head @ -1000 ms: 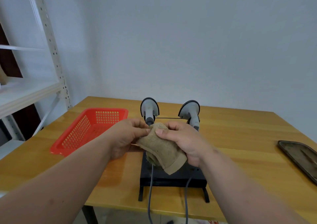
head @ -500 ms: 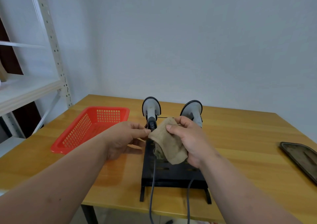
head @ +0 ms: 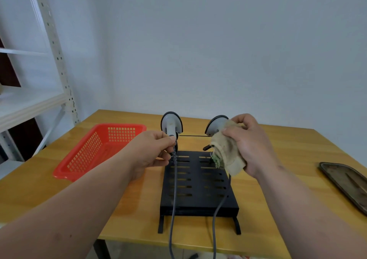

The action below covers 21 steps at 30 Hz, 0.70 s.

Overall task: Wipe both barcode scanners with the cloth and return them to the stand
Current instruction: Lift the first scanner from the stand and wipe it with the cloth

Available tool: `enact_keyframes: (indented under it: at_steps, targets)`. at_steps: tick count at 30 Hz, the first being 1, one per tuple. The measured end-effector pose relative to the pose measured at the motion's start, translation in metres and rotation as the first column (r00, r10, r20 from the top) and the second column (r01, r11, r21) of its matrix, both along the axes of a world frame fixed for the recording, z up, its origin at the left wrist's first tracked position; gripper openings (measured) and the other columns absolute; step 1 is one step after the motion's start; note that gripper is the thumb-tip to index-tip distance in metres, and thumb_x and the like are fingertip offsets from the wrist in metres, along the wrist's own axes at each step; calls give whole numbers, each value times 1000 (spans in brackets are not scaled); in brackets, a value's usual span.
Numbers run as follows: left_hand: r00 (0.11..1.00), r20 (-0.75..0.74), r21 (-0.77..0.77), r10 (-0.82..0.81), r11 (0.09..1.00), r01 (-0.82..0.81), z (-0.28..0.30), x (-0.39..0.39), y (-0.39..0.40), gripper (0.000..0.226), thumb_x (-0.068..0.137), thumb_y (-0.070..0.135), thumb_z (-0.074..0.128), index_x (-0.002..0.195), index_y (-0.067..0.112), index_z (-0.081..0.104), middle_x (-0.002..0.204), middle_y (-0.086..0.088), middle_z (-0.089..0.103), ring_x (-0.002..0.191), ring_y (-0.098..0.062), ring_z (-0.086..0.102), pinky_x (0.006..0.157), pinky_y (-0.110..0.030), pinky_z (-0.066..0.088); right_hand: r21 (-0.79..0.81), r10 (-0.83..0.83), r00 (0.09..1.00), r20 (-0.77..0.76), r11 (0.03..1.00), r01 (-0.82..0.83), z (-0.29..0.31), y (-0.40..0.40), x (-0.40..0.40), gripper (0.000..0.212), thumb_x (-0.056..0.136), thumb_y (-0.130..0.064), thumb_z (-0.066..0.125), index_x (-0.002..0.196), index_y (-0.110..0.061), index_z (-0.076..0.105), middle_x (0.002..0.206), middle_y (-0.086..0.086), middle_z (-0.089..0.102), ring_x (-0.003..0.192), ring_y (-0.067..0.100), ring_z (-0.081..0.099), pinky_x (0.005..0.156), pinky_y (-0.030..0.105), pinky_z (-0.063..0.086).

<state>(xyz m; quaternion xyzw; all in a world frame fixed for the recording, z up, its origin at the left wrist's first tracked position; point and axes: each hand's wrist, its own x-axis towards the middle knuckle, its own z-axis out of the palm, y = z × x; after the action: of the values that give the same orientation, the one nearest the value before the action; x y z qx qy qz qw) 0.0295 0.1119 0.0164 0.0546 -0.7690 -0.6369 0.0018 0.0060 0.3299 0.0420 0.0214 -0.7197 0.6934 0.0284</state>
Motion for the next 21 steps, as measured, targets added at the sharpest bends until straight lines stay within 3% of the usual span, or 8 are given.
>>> enact_keyframes:
  at_steps: [2, 6, 11, 15, 18, 21]
  targets:
    - [1000, -9, -37, -20, 999, 20, 2, 1, 7, 22, 94, 26, 58, 94, 6, 67, 81, -6, 64, 69, -15, 59, 73, -34, 58, 37, -75, 997, -15, 996, 76, 2, 11, -2, 21, 90, -5, 57, 104, -20, 53, 90, 13, 55, 58, 28, 65, 55, 38, 55]
    - [997, -31, -99, -73, 993, 70, 7, 2, 22, 22, 93, 26, 58, 96, 6, 67, 83, -6, 65, 70, -14, 61, 68, -28, 59, 282, -169, 984, -58, 942, 179, -5, 33, -11, 21, 89, -9, 52, 103, -24, 55, 83, 5, 53, 66, 25, 50, 60, 37, 41]
    - [992, -30, -115, -121, 986, 117, 10, 0, 39, 23, 92, 26, 59, 97, 4, 66, 82, -7, 65, 69, -14, 61, 68, -27, 59, 502, -128, 992, 0, 858, 111, -19, 41, -15, 22, 89, -8, 49, 102, -22, 61, 94, 4, 58, 74, 19, 56, 63, 32, 47]
    - [992, 8, -66, -127, 990, 127, 10, -6, 53, 22, 93, 25, 58, 101, 6, 65, 86, -7, 64, 74, -15, 61, 73, -34, 61, 565, -117, 991, 63, 823, 61, -28, 42, -20, 25, 91, -10, 46, 103, -24, 63, 93, 4, 61, 79, 22, 59, 63, 33, 47]
    - [991, 64, 15, -120, 993, 119, 9, -10, 63, 18, 94, 24, 58, 104, 10, 63, 92, -8, 62, 80, -17, 60, 77, -39, 60, 542, -123, 987, 102, 839, 48, -30, 42, -23, 16, 94, -26, 50, 100, -21, 64, 100, 7, 62, 87, 23, 57, 69, 35, 48]
    - [983, 160, 176, -91, 982, 62, 4, -17, 73, 19, 94, 23, 57, 107, 10, 60, 99, -10, 59, 87, -19, 59, 81, -45, 59, 559, -117, 985, 125, 829, 28, -31, 39, -28, 43, 93, -55, 48, 104, -16, 64, 104, 7, 64, 91, 23, 58, 79, 40, 50]
